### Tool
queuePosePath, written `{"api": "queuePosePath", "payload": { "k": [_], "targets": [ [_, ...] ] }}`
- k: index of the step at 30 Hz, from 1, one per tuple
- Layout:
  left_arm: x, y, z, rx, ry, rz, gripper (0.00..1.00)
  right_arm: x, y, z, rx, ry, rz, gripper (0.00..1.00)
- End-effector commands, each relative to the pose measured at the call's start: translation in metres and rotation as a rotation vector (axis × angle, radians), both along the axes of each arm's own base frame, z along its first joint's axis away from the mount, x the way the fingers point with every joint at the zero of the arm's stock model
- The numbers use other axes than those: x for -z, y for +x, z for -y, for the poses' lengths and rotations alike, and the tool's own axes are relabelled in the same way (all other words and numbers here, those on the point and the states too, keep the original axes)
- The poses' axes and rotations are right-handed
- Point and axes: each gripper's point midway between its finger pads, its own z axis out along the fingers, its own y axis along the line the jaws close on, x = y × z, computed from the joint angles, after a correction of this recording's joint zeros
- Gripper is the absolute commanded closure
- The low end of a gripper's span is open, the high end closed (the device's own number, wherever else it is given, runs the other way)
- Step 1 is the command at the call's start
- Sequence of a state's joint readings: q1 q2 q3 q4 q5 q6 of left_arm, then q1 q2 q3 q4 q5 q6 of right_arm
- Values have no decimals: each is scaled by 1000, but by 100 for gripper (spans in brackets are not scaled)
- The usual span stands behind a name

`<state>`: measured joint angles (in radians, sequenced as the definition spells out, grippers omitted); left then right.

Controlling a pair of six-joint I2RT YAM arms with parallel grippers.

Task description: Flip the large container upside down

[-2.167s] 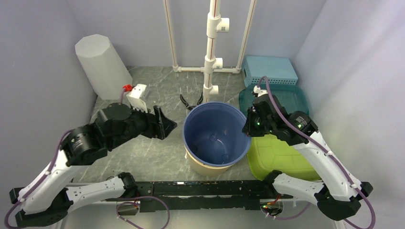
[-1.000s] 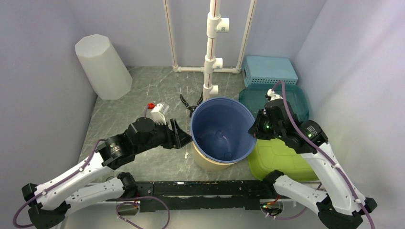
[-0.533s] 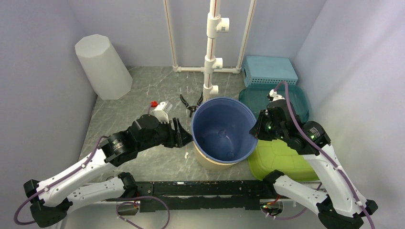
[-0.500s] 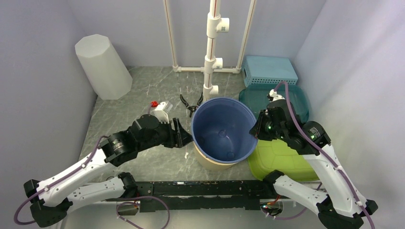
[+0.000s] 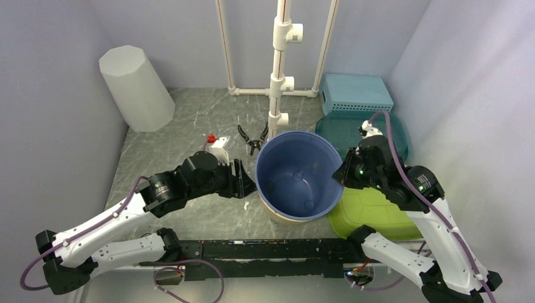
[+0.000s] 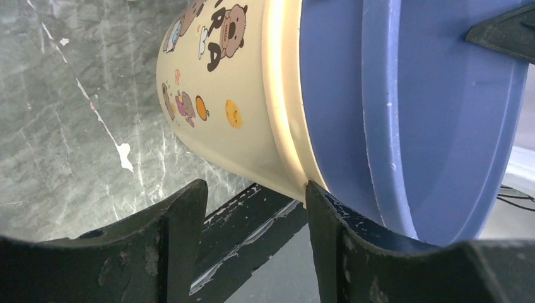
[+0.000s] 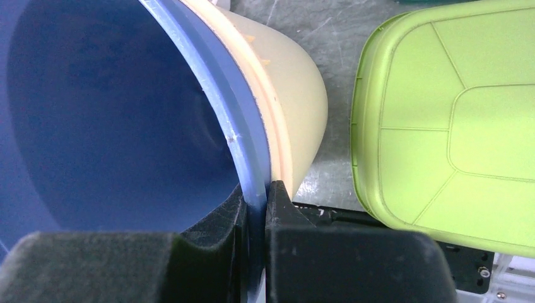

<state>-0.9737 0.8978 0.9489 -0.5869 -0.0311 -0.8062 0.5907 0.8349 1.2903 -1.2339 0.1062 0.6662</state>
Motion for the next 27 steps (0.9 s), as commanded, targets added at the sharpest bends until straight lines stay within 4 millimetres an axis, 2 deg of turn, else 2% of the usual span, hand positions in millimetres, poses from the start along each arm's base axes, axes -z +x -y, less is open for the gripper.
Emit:
{"api": "queuePosePath", "payload": {
  "k": [1,6,11,16,17,20,24,27],
  "targets": [
    [25,-1,5,36,102,-8,37,-134,-19,-72,-216,585,227,100],
    [19,-5,16,75,97,21,38,-128,-13,-72,-193,564,207,100],
    [12,-7,24,95,71,40,38,-133,-19,-80,-246,605,209,100],
    [9,-12,28,109,62,43,38,-142,-16,-64,-192,551,255,100],
    [4,-14,29,117,44,50,38,-140,-12,-61,-176,512,252,100],
    [-18,-19,33,127,-56,85,36,-114,-1,-54,-127,407,203,100],
    [-44,-23,30,115,-190,127,34,-90,2,-65,-135,421,145,100],
    [-46,-22,26,87,-248,135,33,-86,-1,-73,-158,468,125,100]
  ]
}}
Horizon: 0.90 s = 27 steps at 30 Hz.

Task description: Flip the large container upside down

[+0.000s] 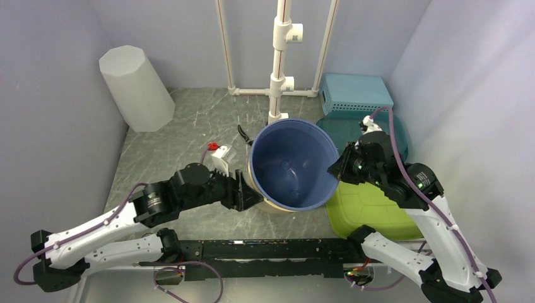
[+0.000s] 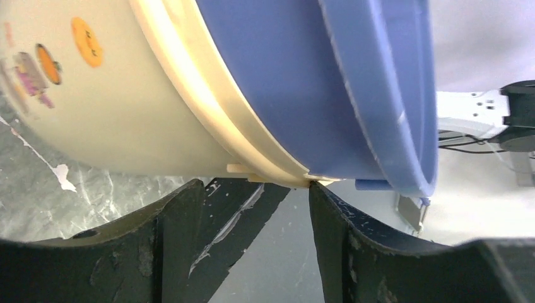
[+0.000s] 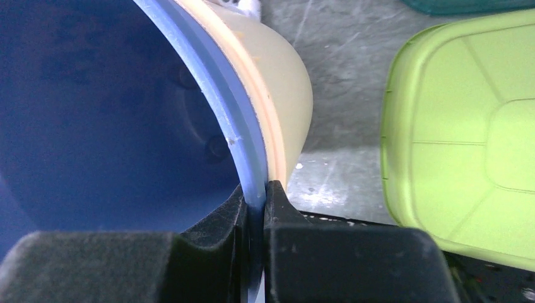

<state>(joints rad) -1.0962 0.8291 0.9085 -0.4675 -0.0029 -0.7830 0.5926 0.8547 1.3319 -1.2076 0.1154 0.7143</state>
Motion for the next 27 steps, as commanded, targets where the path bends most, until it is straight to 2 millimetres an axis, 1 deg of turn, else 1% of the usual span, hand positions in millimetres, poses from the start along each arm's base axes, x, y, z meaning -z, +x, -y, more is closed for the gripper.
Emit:
{"api": "queuePosePath", "payload": {
  "k": [1,4,6,11,17,22,27],
  "targets": [
    [-20,14,4,-84,-143,35,33,-70,-10,-67,-197,419,111,100],
    [-17,16,2,-107,-179,31,33,-68,-10,-63,-175,401,104,100],
    [-20,16,2,-111,-218,32,33,-64,-10,-61,-164,392,96,100],
    [-32,13,3,-103,-311,37,33,-48,-9,-55,-125,364,65,100],
    [-34,11,0,-109,-335,29,32,-38,-8,-57,-114,377,48,100],
    [-38,9,0,-99,-350,28,32,-25,-4,-51,-71,343,36,100],
    [-37,15,-4,-138,-328,34,32,-23,-7,-54,-90,357,30,100]
  ]
}}
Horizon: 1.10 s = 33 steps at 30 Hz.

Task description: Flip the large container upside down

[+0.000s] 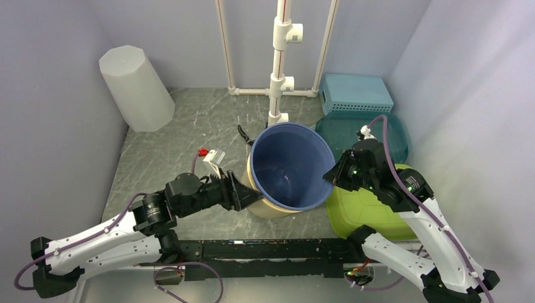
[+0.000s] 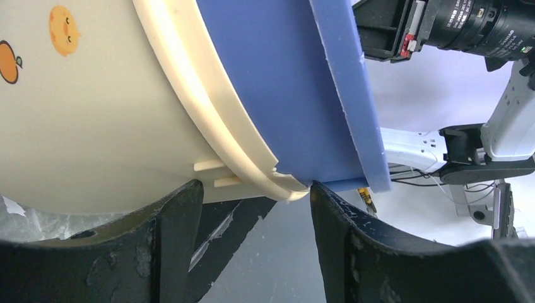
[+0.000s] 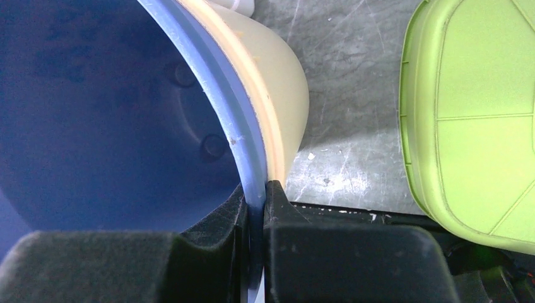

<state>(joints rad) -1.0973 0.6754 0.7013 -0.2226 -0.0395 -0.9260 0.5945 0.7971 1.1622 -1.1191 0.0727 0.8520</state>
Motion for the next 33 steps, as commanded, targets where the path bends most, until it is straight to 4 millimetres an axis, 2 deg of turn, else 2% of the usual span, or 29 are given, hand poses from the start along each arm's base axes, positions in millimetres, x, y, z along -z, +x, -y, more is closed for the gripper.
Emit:
{"api": "queuePosePath", "payload": {
  "k": [1,8,13,21,33],
  "targets": [
    [-31,16,-2,-80,-88,55,32,-57,-4,-42,-135,263,128,100],
    [-10,33,-2,-147,50,60,34,-65,-18,-53,-214,333,128,100],
    [9,39,11,-147,237,65,37,-76,-31,-64,-286,419,120,100],
    [22,37,16,-212,384,99,37,-103,-45,-68,-338,501,145,100],
    [38,31,7,-237,454,90,38,-132,-53,-62,-352,518,197,100]
  ]
}}
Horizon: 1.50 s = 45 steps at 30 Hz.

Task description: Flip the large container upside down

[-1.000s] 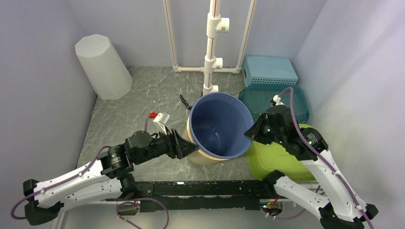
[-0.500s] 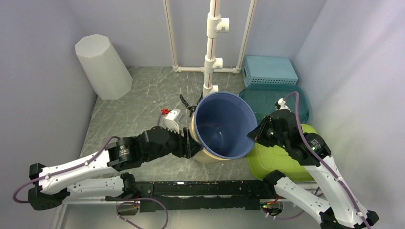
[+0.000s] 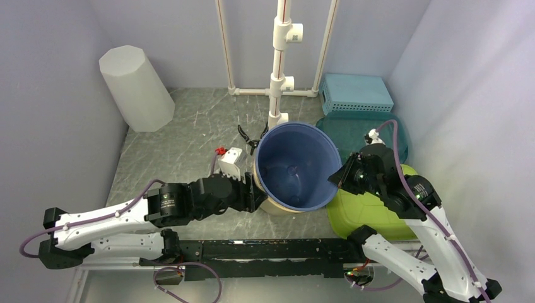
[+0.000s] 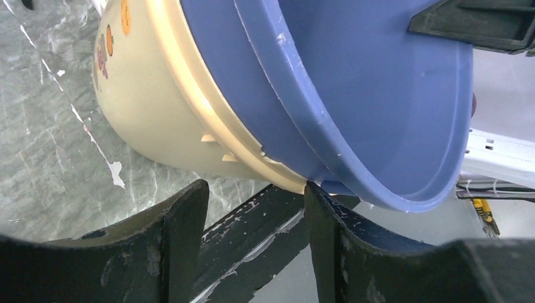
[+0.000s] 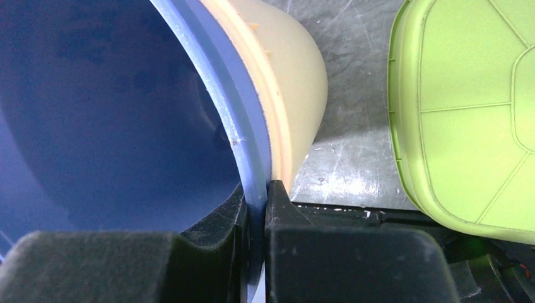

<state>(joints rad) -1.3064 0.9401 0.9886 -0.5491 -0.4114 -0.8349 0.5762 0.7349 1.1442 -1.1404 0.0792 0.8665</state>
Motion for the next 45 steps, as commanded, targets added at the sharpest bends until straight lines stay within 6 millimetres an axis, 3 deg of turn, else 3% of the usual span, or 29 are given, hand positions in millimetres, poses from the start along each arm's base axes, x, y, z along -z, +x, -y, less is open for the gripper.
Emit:
{"api": "queuePosePath", "payload": {
  "k": [1,8,14,17,23,32,35,39,45],
  "targets": [
    [22,22,-3,-121,78,26,38,-132,-45,-72,-385,497,197,100],
    [24,16,-4,-97,86,22,39,-134,-36,-56,-318,392,226,100],
    [12,-1,-4,18,50,33,38,-94,-18,-28,-242,114,167,100],
    [-8,-11,-6,91,7,49,37,-77,-13,-23,-245,33,131,100],
    [-70,-29,-5,218,-161,136,35,-64,-11,-28,-314,-24,100,100],
    [-112,-22,-17,175,-190,183,29,-58,-6,-26,-325,-77,83,100],
    [-117,-21,-17,174,-179,190,29,-53,-1,-20,-285,-112,80,100],
    [-109,-17,-24,146,-121,170,29,-57,7,-11,-223,-136,107,100],
    [-98,-4,-25,59,-68,155,26,-66,1,-33,-321,-44,125,100]
  ]
}}
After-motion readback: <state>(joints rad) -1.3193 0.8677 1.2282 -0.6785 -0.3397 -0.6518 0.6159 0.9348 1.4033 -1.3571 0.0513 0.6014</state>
